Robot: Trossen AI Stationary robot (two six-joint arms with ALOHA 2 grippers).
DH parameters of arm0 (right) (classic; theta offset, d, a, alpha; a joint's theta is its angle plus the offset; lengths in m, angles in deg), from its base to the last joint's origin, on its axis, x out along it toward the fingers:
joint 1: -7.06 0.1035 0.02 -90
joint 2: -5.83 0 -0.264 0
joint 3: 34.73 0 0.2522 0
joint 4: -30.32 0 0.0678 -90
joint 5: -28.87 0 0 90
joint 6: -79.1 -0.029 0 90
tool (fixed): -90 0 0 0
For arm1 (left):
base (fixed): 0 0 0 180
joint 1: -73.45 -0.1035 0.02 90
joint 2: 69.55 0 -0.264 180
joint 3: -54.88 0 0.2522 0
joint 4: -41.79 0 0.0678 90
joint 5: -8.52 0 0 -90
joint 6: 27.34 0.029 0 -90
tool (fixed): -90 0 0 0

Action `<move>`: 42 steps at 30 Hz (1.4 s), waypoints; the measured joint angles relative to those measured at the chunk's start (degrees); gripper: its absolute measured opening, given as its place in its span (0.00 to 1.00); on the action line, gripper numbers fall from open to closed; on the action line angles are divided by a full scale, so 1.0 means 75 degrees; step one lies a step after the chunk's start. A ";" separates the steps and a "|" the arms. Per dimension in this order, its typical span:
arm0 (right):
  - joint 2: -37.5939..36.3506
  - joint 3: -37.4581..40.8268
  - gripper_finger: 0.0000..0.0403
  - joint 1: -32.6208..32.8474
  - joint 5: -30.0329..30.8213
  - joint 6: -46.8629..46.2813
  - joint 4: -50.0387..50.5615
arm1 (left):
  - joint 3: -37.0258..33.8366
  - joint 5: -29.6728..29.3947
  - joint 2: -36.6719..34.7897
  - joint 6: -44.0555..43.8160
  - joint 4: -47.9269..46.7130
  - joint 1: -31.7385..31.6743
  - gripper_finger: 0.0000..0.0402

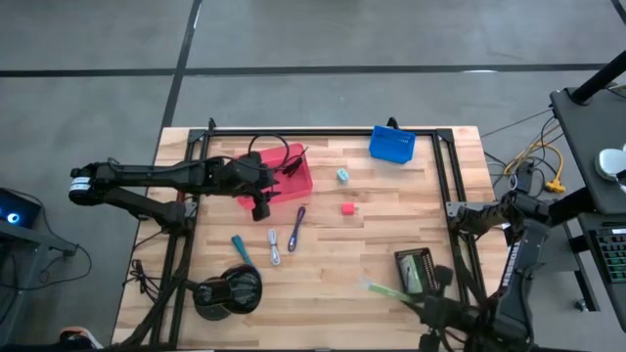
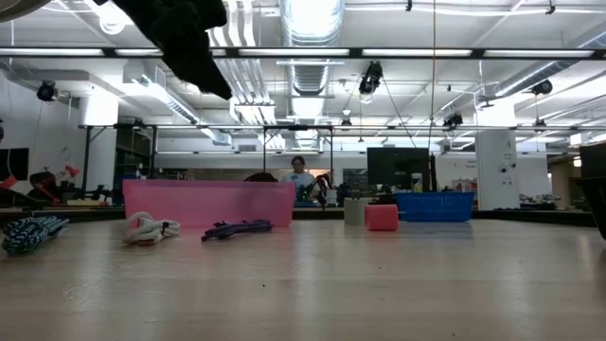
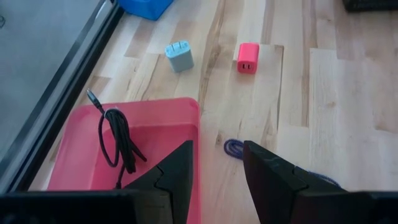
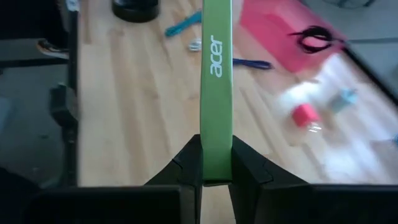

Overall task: Pick and place items into bin
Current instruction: Put the usb box into the black bin

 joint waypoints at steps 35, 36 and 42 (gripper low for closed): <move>-0.1615 0.1499 0.08 -0.4026 -0.4233 0.6619 -0.3915 | 0.0000 0.0001 0.0000 0.0002 0.0326 0.0000 0.31; -0.1856 0.1687 0.08 -0.4182 -0.4323 0.6597 -0.3912 | 0.0000 0.0000 0.0000 0.0000 0.0323 0.0000 0.31; -0.3590 0.3102 0.08 -0.4841 -0.4471 0.5394 -0.3898 | -0.0013 0.0003 0.0000 0.0003 0.0320 0.0000 0.31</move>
